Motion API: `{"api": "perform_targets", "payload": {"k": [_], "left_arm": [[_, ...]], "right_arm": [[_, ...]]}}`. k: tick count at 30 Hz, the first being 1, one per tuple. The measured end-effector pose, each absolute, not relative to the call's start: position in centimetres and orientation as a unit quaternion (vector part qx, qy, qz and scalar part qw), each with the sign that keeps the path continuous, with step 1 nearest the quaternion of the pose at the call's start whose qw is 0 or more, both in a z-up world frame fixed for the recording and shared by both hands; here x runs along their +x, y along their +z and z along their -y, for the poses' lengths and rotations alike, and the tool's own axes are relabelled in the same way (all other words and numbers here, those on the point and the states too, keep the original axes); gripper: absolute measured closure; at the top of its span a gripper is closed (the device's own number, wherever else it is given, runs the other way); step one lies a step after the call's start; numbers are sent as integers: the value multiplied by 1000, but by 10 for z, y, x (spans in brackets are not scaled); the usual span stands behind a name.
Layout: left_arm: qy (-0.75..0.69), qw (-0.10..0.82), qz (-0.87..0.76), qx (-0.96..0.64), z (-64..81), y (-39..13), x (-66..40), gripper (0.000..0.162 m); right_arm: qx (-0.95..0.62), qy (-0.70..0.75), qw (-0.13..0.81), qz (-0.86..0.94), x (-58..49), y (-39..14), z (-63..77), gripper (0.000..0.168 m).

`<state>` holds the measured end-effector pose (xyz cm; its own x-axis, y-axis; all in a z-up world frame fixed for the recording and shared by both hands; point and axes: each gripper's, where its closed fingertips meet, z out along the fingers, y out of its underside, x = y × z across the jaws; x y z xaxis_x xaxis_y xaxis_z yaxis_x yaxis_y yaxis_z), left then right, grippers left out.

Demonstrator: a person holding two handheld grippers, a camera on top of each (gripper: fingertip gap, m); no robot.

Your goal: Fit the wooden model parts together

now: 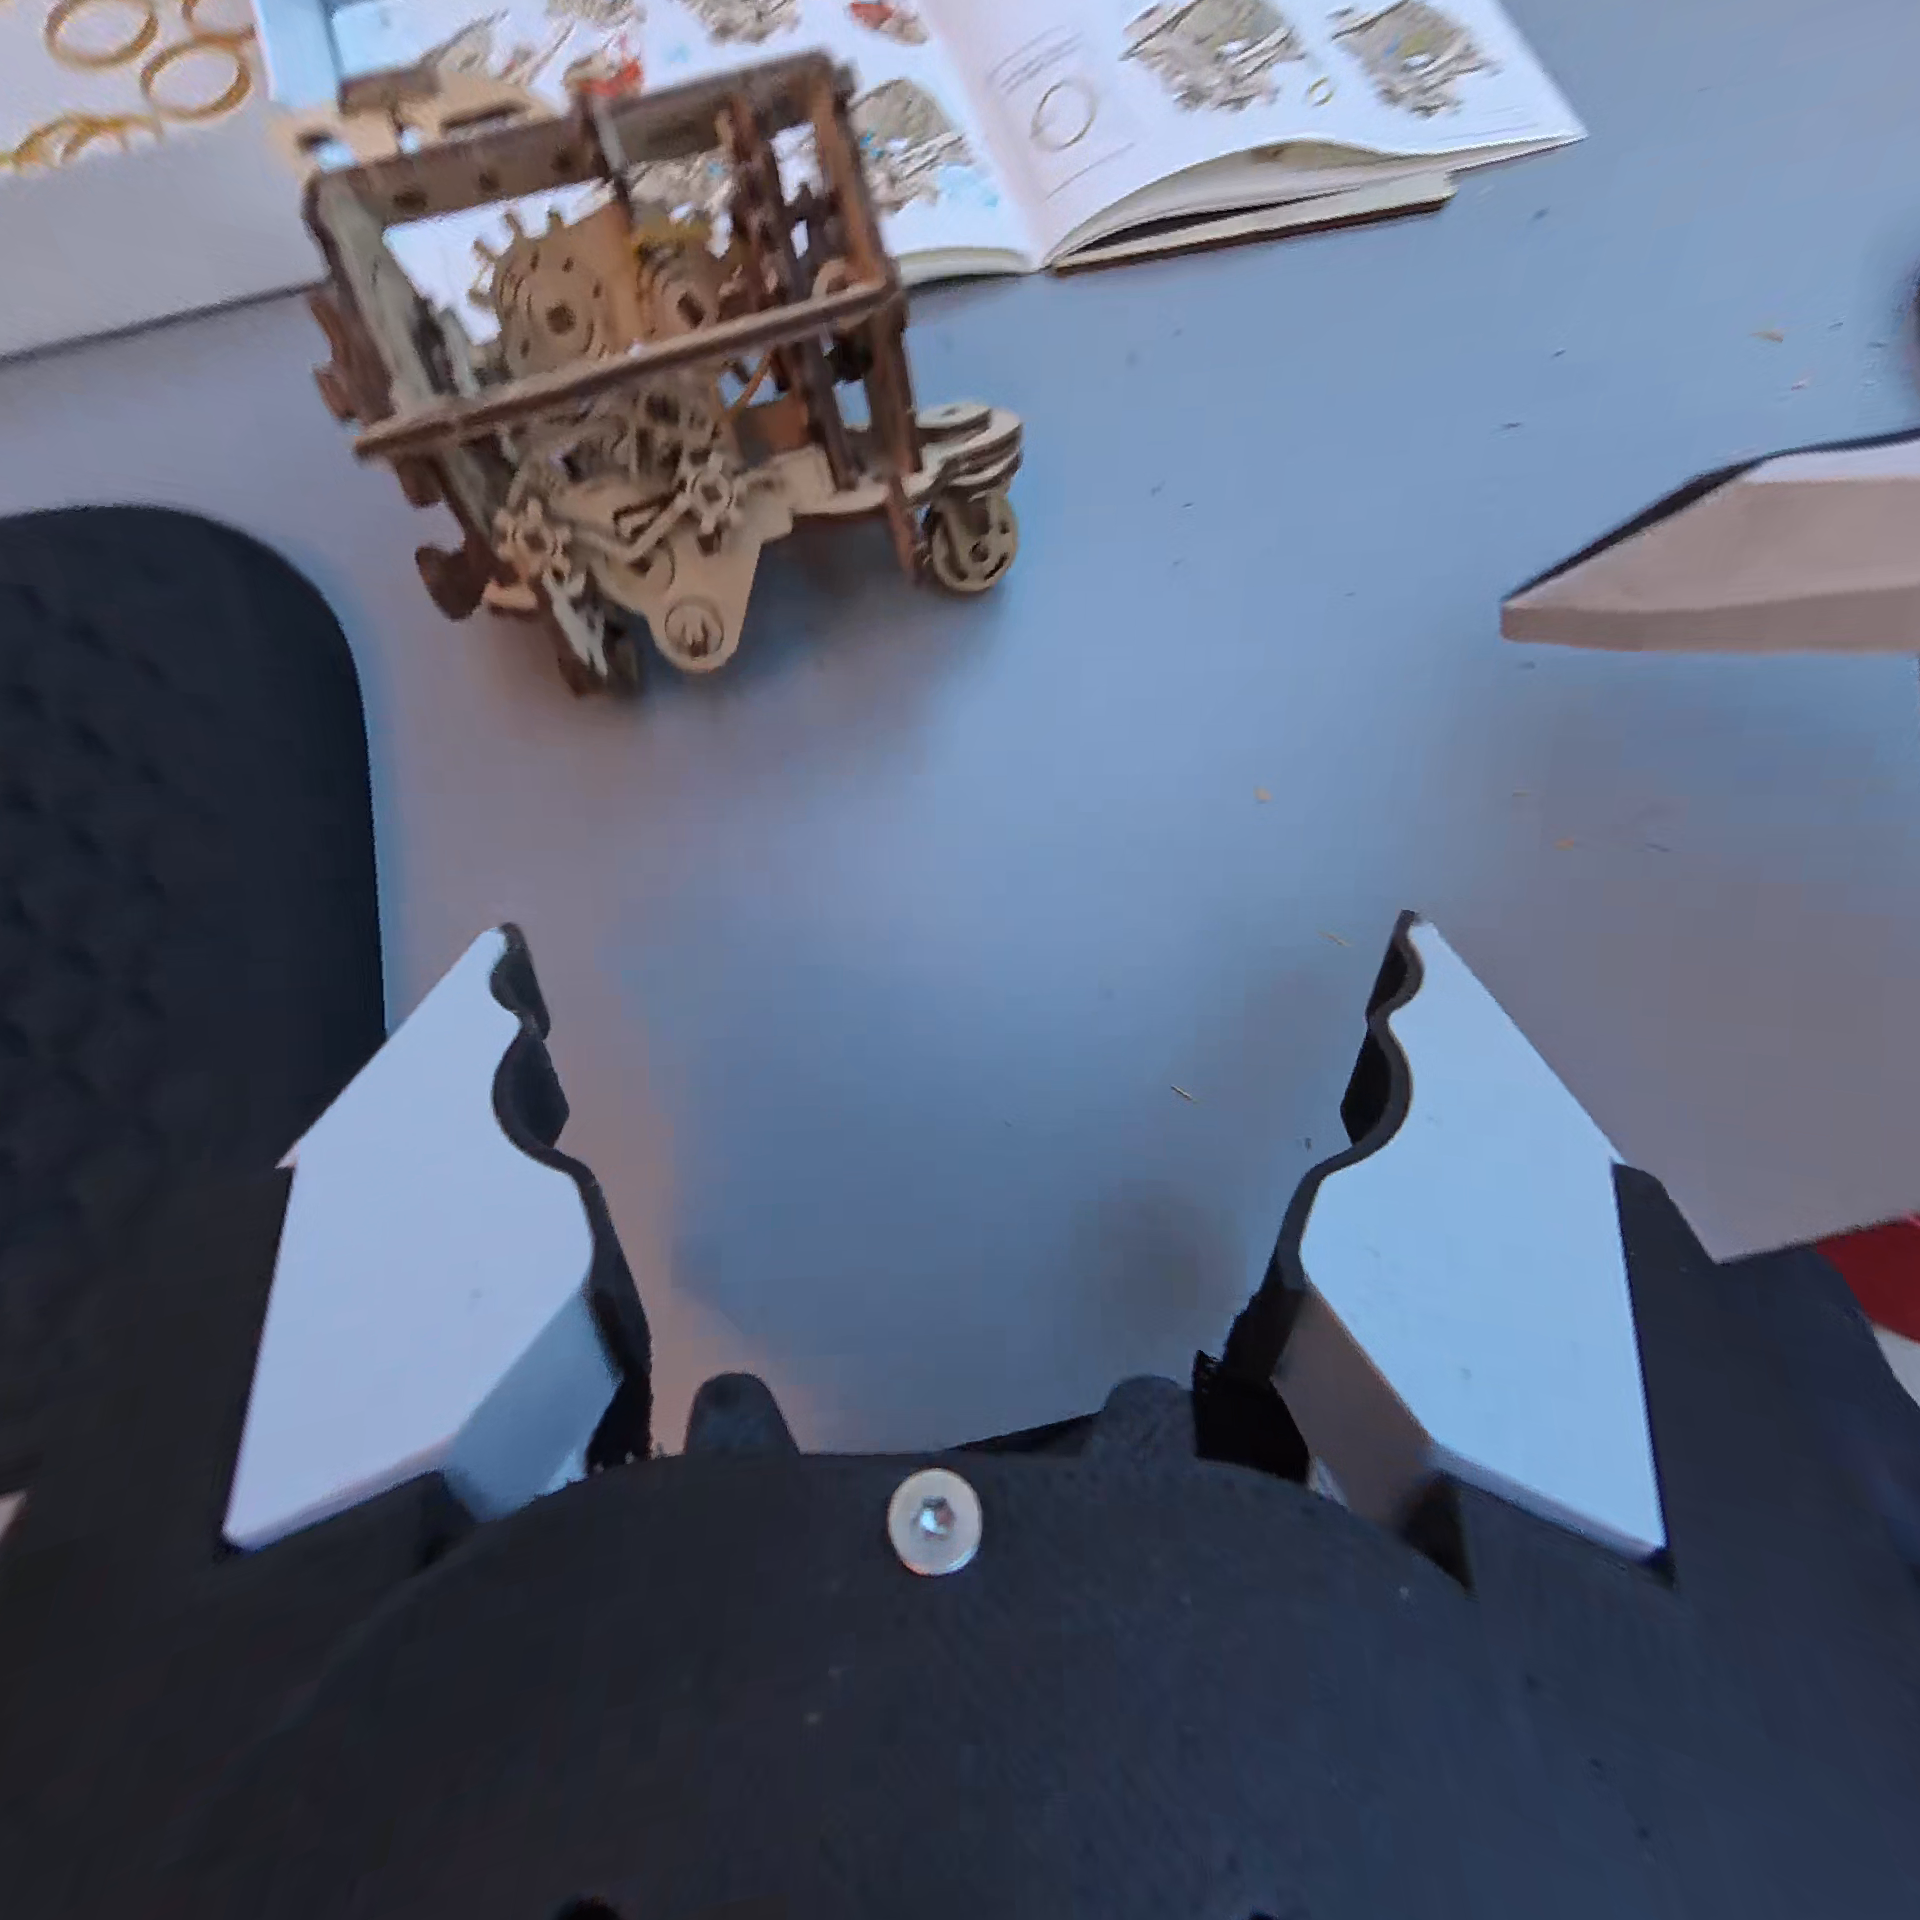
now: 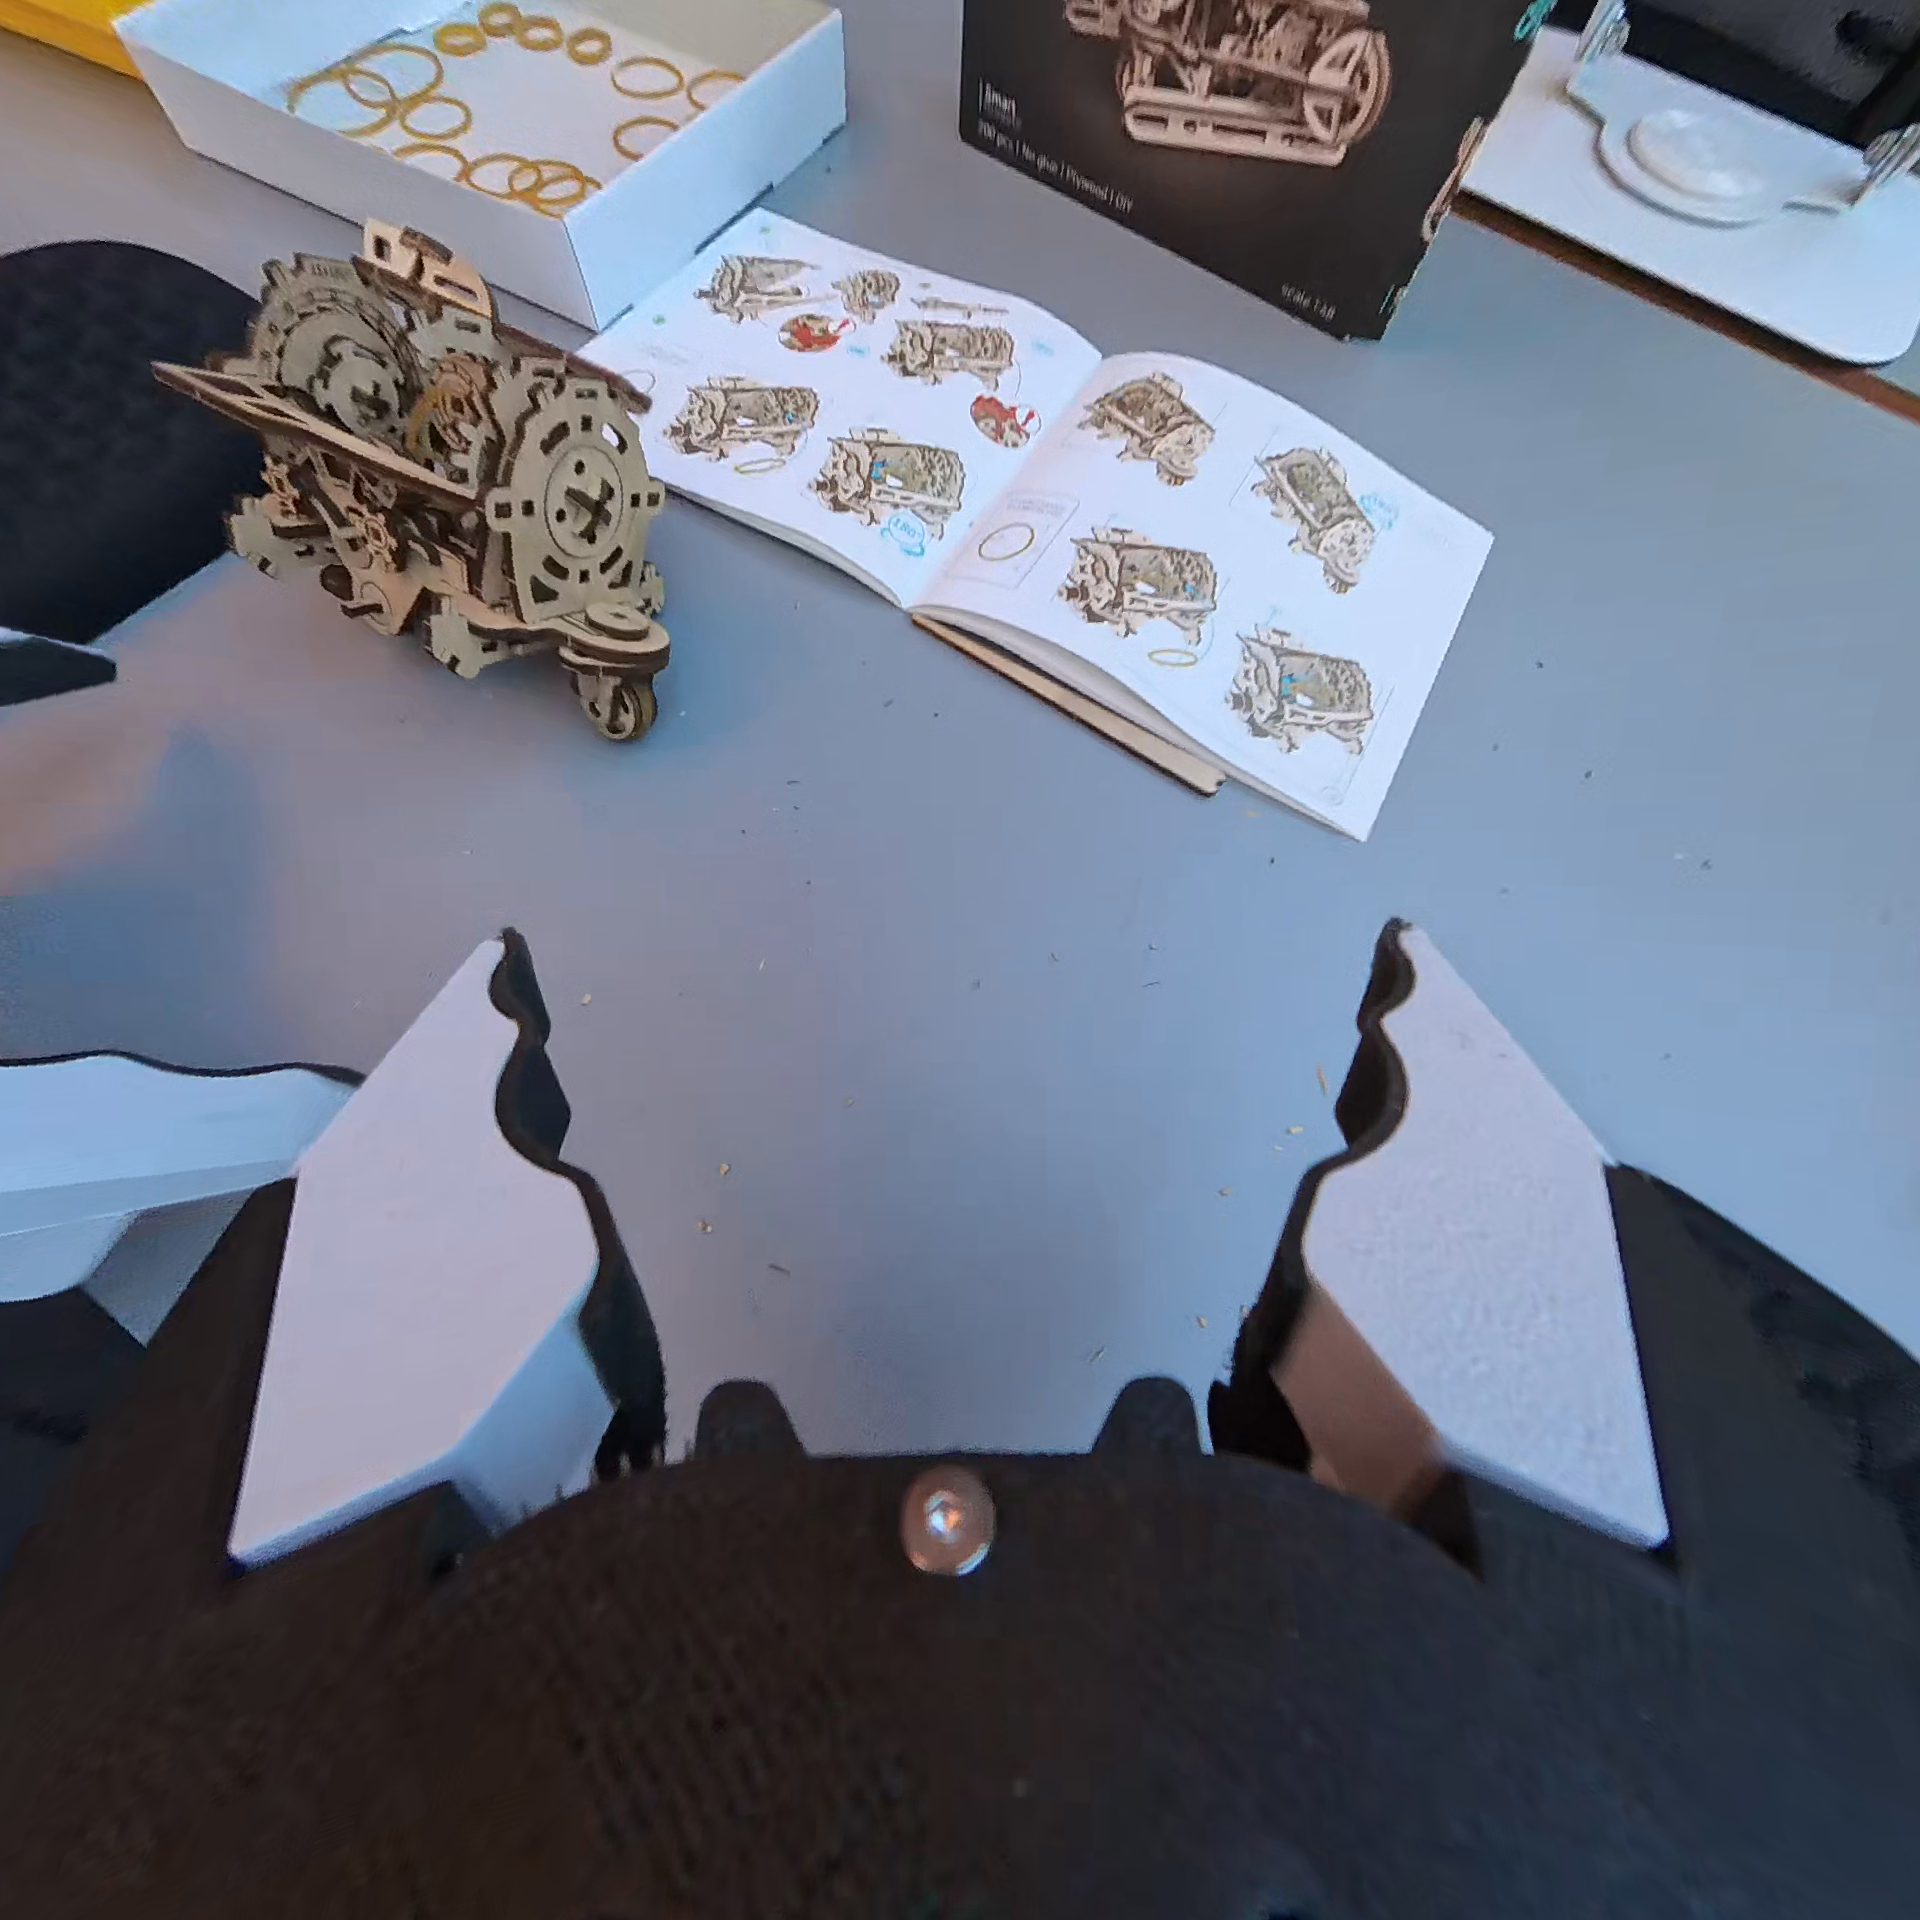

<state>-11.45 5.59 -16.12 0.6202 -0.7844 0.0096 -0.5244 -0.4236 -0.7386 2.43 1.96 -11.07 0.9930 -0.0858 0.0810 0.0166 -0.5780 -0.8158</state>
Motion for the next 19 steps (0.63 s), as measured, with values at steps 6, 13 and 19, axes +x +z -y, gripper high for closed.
{"api": "perform_targets", "payload": {"k": [6,13,19], "left_arm": [[-145,382,-345,-845,-72,-175,-113,5],[-135,381,-325,-855,-83,-177,-102,4],[-127,362,-330,-863,-92,-178,-92,4]], "right_arm": [[-893,-58,441,-64,40,-129,-21,17],[-891,-20,433,-134,51,-142,-28,17],[-905,-62,394,-150,59,-173,-37,16]]}}
